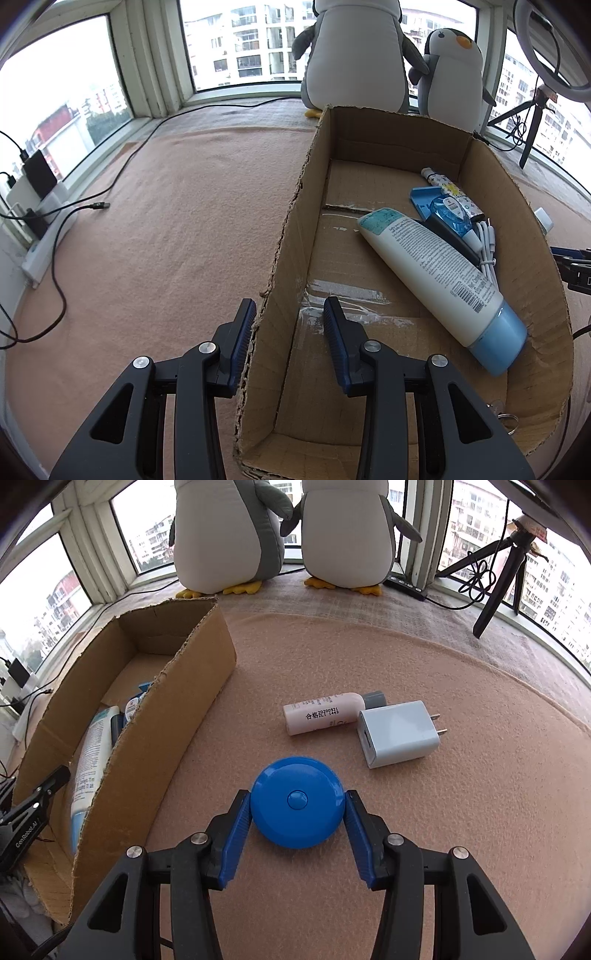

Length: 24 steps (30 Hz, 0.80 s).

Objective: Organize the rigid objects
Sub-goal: 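Carry the tape measure into the box and open the right gripper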

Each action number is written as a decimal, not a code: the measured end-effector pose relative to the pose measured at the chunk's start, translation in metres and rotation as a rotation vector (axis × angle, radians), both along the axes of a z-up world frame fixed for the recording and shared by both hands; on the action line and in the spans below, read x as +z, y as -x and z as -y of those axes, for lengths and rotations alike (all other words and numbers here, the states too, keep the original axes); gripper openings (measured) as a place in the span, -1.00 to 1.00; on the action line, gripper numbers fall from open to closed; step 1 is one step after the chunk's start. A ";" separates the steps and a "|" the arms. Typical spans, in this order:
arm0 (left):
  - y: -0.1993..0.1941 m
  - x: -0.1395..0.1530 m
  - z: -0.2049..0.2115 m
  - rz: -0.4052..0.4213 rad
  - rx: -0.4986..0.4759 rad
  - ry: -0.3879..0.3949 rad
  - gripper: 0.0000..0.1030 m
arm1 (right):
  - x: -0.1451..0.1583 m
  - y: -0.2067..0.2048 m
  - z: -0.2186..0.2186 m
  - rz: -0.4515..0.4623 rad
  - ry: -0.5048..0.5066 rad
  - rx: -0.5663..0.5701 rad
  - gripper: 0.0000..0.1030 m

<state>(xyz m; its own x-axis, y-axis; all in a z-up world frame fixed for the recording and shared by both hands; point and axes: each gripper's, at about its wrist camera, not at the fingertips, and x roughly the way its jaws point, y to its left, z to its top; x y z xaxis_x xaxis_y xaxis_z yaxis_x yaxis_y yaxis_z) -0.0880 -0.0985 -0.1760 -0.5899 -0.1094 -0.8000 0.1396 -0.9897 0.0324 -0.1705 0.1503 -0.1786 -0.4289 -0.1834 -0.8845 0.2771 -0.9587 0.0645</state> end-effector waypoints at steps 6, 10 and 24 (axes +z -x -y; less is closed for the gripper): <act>0.001 0.000 0.000 0.003 0.001 -0.016 -0.31 | 0.032 -0.017 0.019 -0.050 0.056 0.066 -0.11; 0.001 0.000 0.000 0.002 0.001 -0.017 -0.31 | 0.052 -0.031 0.039 -0.073 0.103 0.145 -0.10; 0.001 0.000 0.000 -0.001 0.004 -0.025 -0.31 | 0.047 -0.084 0.116 -0.058 0.091 0.407 -0.11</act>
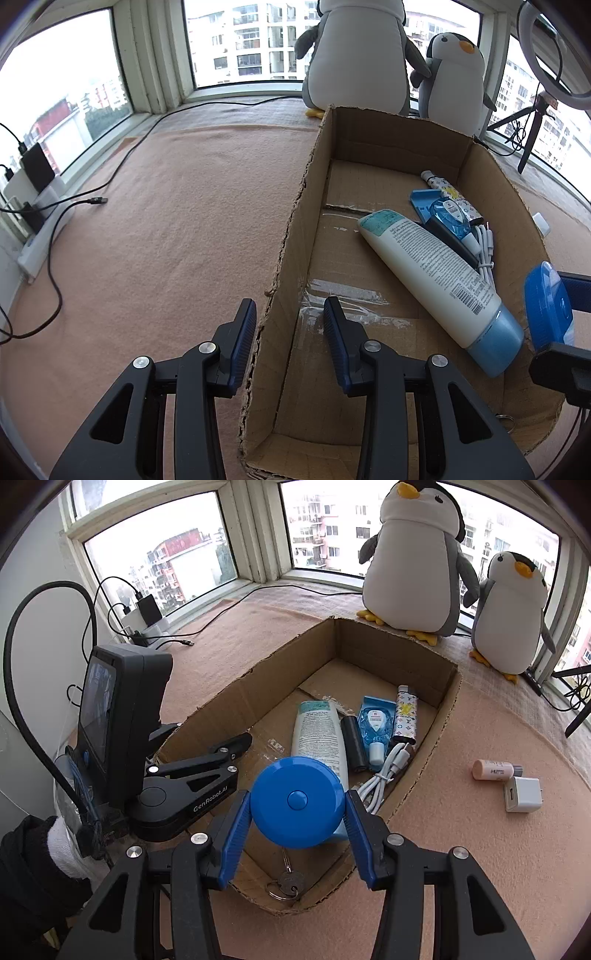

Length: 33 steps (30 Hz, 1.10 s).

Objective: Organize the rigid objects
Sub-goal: 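Carry the tape measure into the box and open the right gripper, then move the right gripper to the white USB charger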

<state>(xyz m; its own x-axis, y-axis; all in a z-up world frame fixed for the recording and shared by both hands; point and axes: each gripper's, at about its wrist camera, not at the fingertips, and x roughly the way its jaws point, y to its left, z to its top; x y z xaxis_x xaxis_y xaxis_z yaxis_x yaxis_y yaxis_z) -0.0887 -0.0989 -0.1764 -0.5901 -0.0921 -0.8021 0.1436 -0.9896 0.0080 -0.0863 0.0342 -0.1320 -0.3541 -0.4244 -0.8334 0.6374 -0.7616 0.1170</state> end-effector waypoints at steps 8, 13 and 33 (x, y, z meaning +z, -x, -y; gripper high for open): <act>0.000 0.000 0.000 0.000 0.000 0.000 -0.31 | -0.008 -0.009 0.010 0.021 -0.004 0.030 -0.11; 0.000 0.000 0.000 0.000 0.000 0.000 -0.31 | -0.007 -0.010 0.009 0.016 -0.011 0.034 -0.11; 0.000 0.000 0.001 -0.001 0.000 -0.002 -0.31 | -0.004 -0.007 0.006 0.013 -0.002 0.023 0.11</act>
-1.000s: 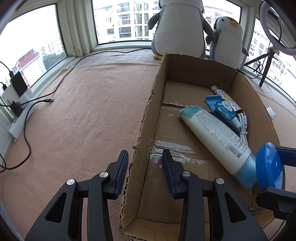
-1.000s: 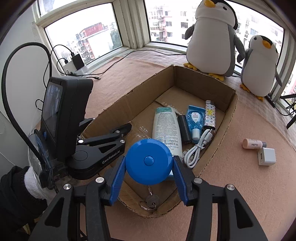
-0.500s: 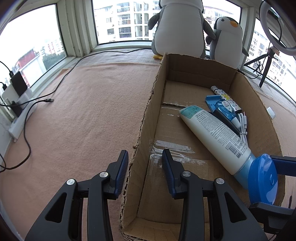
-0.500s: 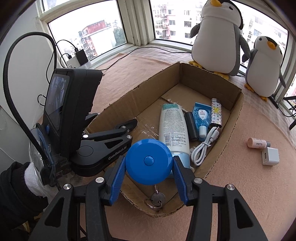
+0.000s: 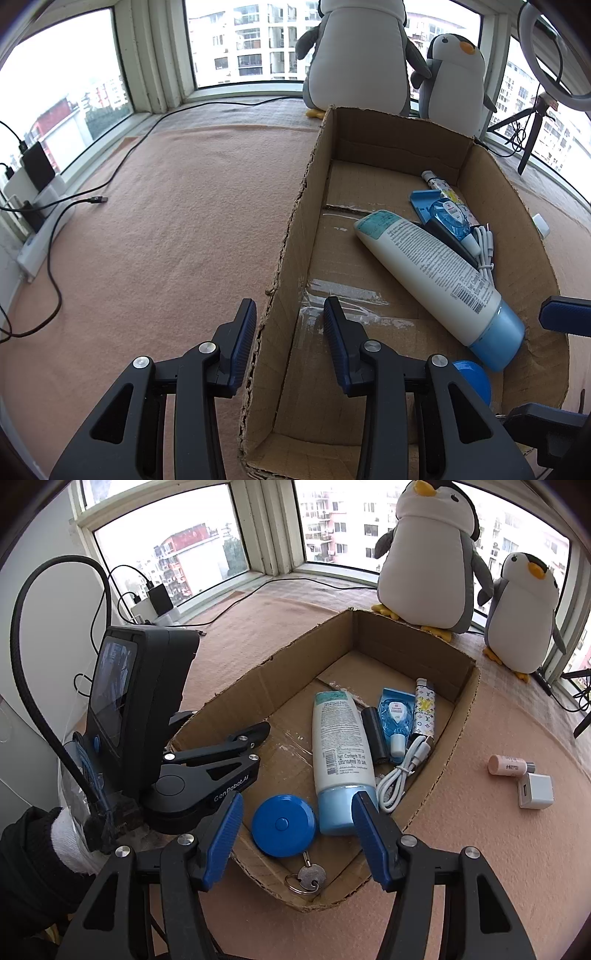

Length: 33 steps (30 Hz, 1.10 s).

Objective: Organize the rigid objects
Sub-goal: 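Move the right gripper to the white USB charger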

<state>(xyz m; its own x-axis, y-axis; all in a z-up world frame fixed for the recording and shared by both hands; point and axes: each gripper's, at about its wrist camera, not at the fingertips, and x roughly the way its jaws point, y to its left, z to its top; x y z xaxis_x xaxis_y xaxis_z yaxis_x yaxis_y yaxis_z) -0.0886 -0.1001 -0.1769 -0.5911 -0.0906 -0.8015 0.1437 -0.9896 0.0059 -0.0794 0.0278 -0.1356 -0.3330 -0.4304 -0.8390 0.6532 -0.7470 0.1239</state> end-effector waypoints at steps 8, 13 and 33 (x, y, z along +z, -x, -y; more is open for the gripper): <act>0.000 0.000 0.000 0.000 -0.001 0.001 -0.31 | 0.000 0.000 -0.001 0.002 0.003 -0.009 0.13; 0.000 0.000 0.000 0.000 -0.001 0.001 -0.31 | 0.001 0.001 -0.006 0.001 0.013 -0.030 0.25; 0.001 0.001 0.001 0.001 -0.002 0.015 -0.31 | 0.018 0.026 -0.078 0.014 0.129 -0.226 0.27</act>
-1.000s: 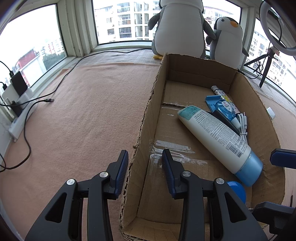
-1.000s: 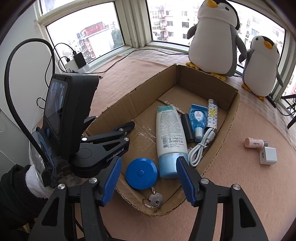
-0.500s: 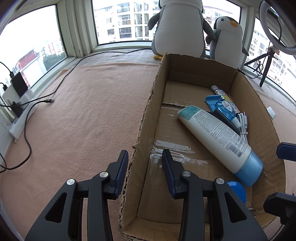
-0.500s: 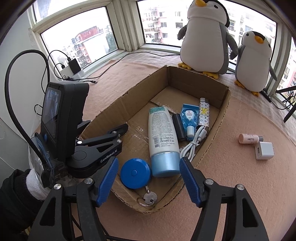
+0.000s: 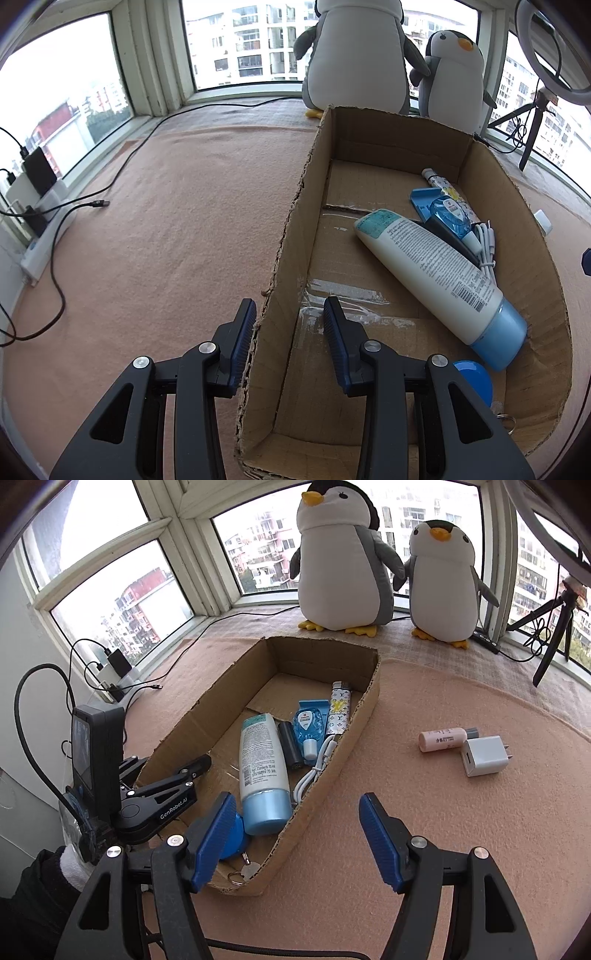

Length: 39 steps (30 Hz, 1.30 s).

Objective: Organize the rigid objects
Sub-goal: 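Move the right gripper to the white USB charger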

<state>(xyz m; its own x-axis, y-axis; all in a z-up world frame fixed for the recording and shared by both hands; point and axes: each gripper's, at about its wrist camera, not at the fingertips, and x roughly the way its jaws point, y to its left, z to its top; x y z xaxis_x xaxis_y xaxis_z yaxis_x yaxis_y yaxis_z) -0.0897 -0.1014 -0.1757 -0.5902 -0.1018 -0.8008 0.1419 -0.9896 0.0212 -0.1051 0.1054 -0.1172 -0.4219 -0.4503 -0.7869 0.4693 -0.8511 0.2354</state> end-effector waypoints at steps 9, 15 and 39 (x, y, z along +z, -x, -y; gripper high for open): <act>0.000 0.000 0.000 0.000 0.000 0.001 -0.31 | -0.001 0.017 -0.052 0.009 0.032 -0.145 0.27; 0.000 0.000 0.000 0.000 0.000 0.003 -0.31 | -0.013 0.033 -0.081 -0.004 -0.034 -0.220 0.41; 0.001 0.001 0.005 0.007 0.007 0.003 -0.31 | -0.056 0.112 -0.102 -0.048 -0.240 -0.137 0.43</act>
<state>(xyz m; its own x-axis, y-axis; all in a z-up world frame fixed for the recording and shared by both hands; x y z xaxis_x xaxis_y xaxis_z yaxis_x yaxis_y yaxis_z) -0.0904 -0.1062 -0.1749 -0.5843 -0.1082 -0.8043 0.1486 -0.9886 0.0250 -0.2168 0.2071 -0.1734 -0.5056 -0.1893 -0.8418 0.3515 -0.9362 -0.0006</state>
